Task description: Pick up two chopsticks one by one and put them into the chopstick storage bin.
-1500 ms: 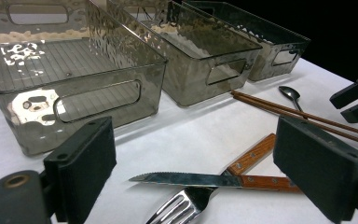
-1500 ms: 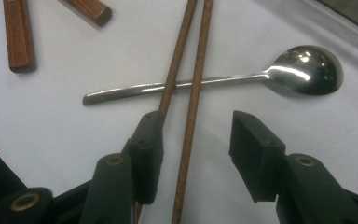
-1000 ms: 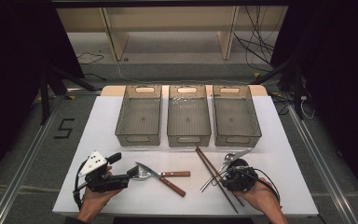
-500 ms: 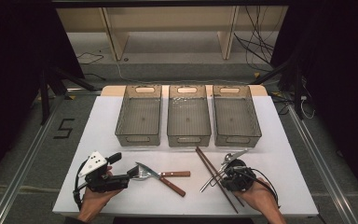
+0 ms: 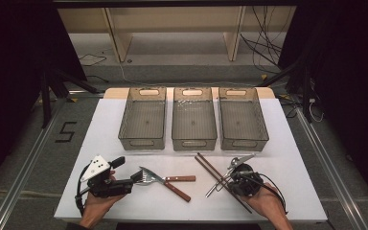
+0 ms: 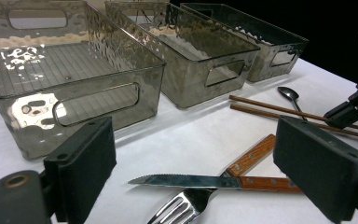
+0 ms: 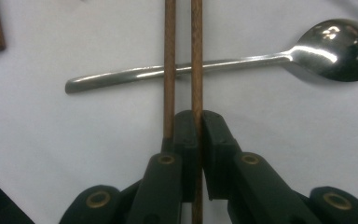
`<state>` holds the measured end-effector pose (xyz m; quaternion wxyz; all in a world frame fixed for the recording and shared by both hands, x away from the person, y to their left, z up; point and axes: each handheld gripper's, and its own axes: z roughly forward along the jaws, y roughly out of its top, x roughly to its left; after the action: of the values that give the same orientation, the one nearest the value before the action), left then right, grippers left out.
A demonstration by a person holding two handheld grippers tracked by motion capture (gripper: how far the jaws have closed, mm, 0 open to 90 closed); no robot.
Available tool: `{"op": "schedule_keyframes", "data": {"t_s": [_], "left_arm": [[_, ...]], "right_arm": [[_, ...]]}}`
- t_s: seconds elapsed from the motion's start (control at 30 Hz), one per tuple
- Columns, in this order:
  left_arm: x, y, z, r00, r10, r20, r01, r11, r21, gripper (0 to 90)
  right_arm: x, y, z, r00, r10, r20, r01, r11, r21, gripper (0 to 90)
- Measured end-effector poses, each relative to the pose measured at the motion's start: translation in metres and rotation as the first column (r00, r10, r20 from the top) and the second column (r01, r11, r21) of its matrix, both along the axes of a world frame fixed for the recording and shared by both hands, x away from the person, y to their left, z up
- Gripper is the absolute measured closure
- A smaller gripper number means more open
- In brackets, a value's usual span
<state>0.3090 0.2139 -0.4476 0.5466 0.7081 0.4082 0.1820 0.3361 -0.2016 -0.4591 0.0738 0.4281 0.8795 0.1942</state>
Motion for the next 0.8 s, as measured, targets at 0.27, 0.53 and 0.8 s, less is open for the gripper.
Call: {"op": "schedule_keyframes", "data": {"t_s": [0.27,0.53,0.8], "left_arm": [[0.0,0.0,0.0,1.0,0.001,-0.001,-0.001,1.0,0.001,12.6],[0.0,0.0,0.0,1.0,0.0,-0.008,0.0,1.0,-0.009,12.6],[0.001,-0.001,0.001,0.9998,0.002,-0.019,-0.002,0.9999,-0.016,12.6]], "right_arm": [[-0.002,-0.002,0.009,0.999,0.003,0.045,-0.004,0.9998,0.018,85.8],[-0.003,0.0,0.016,0.9971,0.01,0.076,-0.013,0.999,0.043,85.8],[-0.001,0.007,0.023,0.9934,0.016,0.113,-0.026,0.9962,0.083,85.8]]}}
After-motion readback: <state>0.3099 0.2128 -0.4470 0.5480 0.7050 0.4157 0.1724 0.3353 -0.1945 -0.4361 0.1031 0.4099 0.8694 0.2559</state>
